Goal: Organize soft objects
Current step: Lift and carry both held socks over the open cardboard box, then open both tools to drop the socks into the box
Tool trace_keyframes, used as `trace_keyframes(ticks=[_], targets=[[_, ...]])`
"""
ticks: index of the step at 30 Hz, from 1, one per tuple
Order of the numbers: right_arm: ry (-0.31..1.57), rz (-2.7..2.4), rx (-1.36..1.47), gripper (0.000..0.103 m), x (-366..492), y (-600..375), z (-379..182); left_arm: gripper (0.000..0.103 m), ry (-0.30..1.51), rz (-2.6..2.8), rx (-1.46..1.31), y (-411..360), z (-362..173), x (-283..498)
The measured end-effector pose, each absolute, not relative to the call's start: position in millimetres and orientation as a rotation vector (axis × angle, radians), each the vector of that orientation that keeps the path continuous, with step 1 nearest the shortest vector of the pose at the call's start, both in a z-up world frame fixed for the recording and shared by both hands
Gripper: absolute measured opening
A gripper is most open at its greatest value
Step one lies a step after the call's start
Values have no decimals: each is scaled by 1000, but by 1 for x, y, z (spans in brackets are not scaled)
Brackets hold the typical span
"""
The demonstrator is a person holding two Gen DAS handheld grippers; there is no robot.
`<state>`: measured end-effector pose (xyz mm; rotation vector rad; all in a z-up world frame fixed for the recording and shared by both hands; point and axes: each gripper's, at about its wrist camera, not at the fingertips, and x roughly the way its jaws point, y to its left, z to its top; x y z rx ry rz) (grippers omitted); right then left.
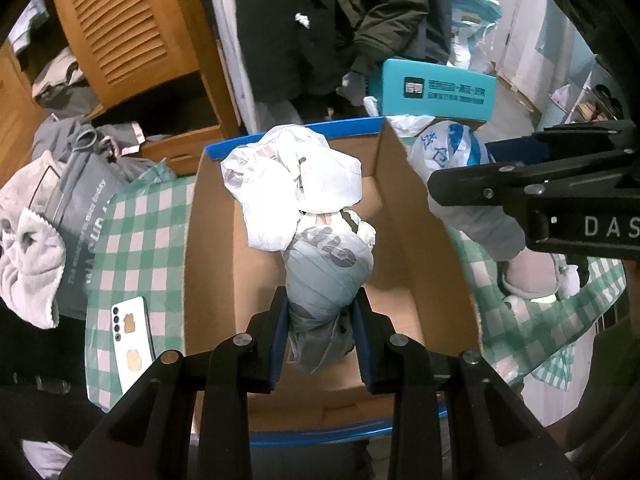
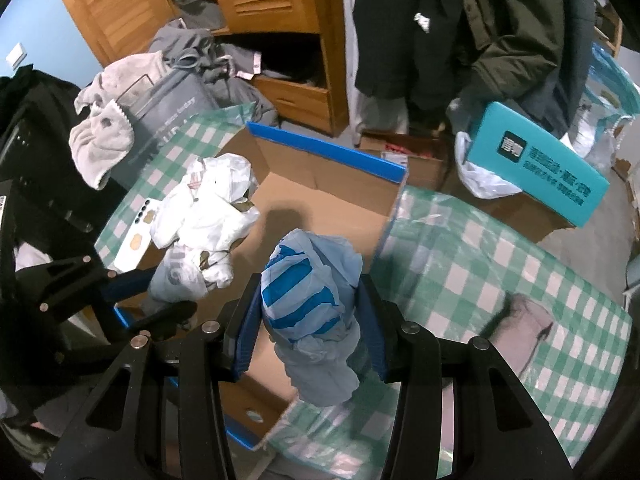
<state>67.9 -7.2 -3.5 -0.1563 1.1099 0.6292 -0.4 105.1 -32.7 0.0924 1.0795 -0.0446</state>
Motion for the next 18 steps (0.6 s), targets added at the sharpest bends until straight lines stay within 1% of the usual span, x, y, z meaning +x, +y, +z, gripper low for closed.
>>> trace_keyframes(ticks=[8, 12, 13, 14, 15, 17, 18], targets=[[1148, 656, -148, 46, 71, 11, -16, 30, 1098, -23, 62, 121, -39, 0], [1165, 670, -137, 48, 72, 15, -20, 31, 1094, -18, 62, 122, -39, 0], [1167, 671, -134, 50, 72, 15, -21, 32, 1097, -16, 63, 122, -39, 1], [1170, 670, -132, 55, 72, 15, -22, 32, 1099, -15, 62, 122, -39, 1], [1172, 669, -128, 63, 72, 15, -22, 33, 1101, -14, 60, 122, -40, 2], [1173, 663, -119, 72, 72, 14, -23, 35, 1102, -9, 58, 123, -40, 2], [1171, 659, -112, 73, 72, 13, -22, 38, 1101, -8, 58, 123, -40, 2]])
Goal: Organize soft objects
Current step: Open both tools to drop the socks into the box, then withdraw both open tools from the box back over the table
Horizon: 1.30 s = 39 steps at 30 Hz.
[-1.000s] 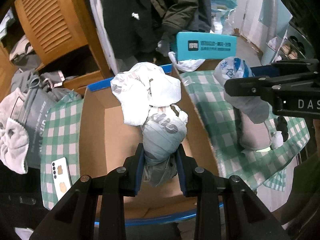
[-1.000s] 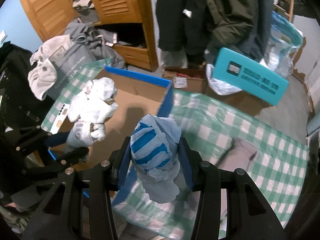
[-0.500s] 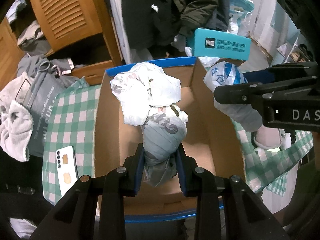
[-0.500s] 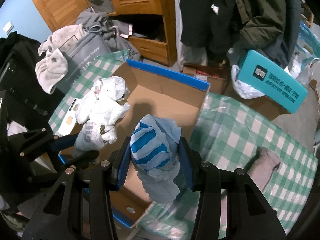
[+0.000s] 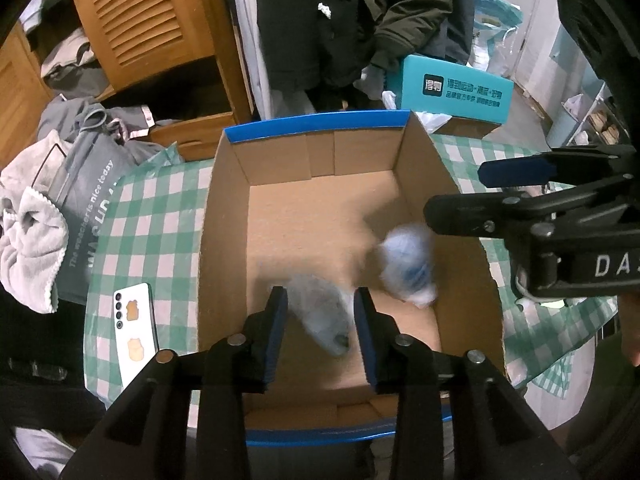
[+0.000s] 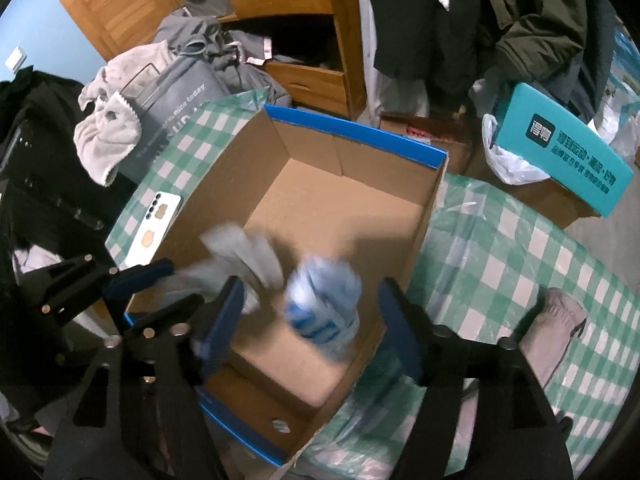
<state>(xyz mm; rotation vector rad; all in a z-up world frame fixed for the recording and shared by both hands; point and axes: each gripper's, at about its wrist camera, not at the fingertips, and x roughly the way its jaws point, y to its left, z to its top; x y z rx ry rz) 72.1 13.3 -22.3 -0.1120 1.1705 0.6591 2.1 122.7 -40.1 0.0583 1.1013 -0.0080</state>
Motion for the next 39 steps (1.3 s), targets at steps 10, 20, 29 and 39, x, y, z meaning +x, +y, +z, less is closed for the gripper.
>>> trace_keyframes(ticks=[10, 20, 29, 39], targets=[[1163, 620, -104, 74, 73, -2, -21, 45, 1097, -29, 71, 111, -40, 2], [1154, 566, -96, 76, 69, -33, -22, 51, 1080, -67, 117, 85, -33, 2], [1141, 518, -80, 78, 65, -65, -20, 58, 1082, -86, 146, 65, -34, 5], [1142, 463, -85, 80, 58, -104, -26, 61, 1084, -122, 190, 34, -32, 10]])
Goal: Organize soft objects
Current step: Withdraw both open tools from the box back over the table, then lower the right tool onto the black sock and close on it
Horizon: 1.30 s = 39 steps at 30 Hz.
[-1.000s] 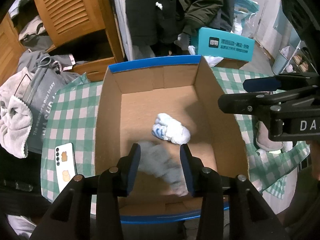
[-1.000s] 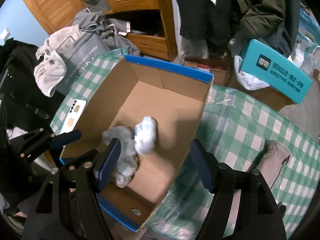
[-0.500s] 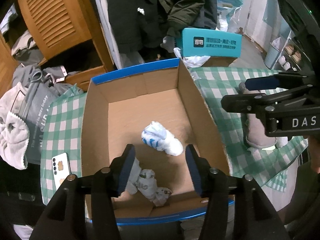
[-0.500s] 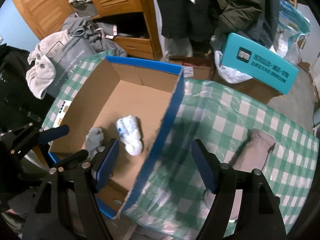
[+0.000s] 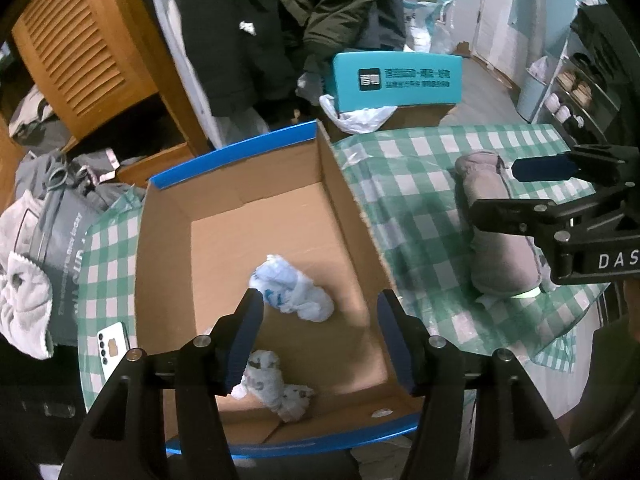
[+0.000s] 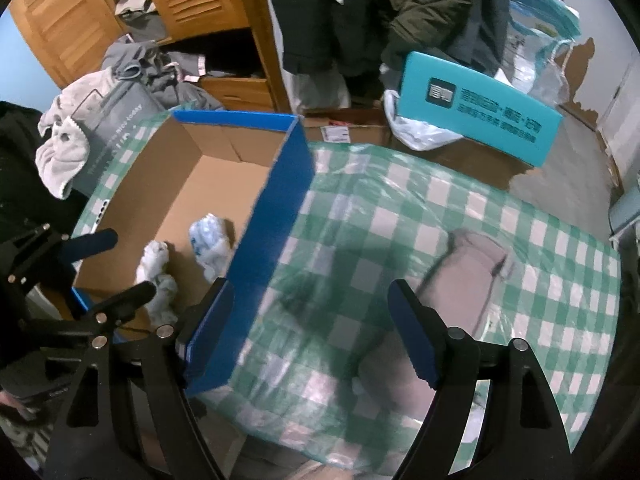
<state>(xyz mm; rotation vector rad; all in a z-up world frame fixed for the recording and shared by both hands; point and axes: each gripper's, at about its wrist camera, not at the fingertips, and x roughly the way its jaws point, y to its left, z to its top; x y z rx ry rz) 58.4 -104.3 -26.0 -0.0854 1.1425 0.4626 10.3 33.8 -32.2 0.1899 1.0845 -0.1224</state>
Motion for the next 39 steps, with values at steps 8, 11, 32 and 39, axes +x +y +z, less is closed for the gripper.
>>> trace_keyframes(ticks=[8, 11, 32, 39], targets=[[1151, 405, -67, 80, 56, -142, -34, 63, 1092, -154, 231, 6, -33, 15], [1152, 381, -53, 80, 55, -157, -36, 63, 1097, -169, 235, -3, -34, 17], [1164, 200, 53, 80, 51, -267, -52, 64, 1170, -262, 245, -75, -50, 38], [1191, 138, 87, 80, 51, -300, -66, 68, 1211, -278, 246, -95, -63, 47]])
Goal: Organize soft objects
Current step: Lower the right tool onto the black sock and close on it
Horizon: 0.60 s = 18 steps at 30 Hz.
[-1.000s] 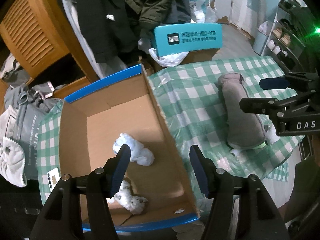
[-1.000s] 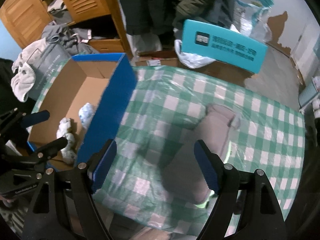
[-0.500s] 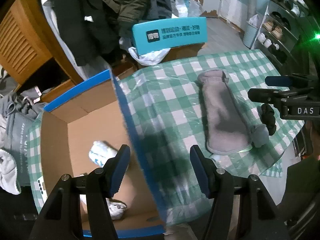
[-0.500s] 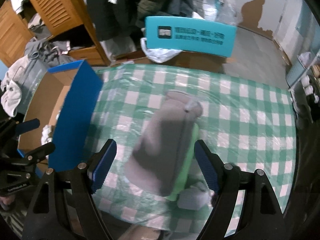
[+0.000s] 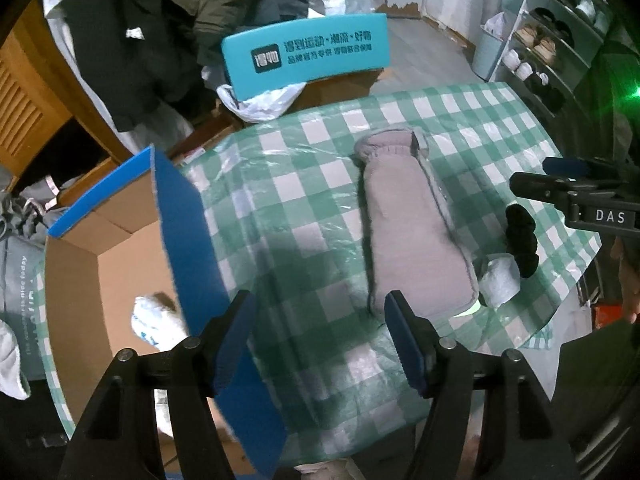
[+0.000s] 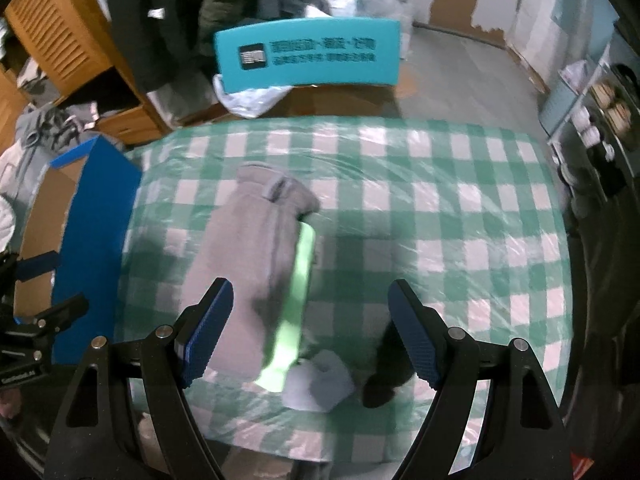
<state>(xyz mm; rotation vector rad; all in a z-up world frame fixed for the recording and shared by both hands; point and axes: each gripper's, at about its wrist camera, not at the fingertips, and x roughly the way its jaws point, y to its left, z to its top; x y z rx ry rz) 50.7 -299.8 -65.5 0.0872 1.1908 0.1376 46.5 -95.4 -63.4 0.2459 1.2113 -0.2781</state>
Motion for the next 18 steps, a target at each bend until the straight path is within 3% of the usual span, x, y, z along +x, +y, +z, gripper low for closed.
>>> trace_keyframes(ticks=[18], targets=[[1300, 14, 136, 80, 46, -355, -117, 69, 1314, -286, 232, -144, -105, 79]])
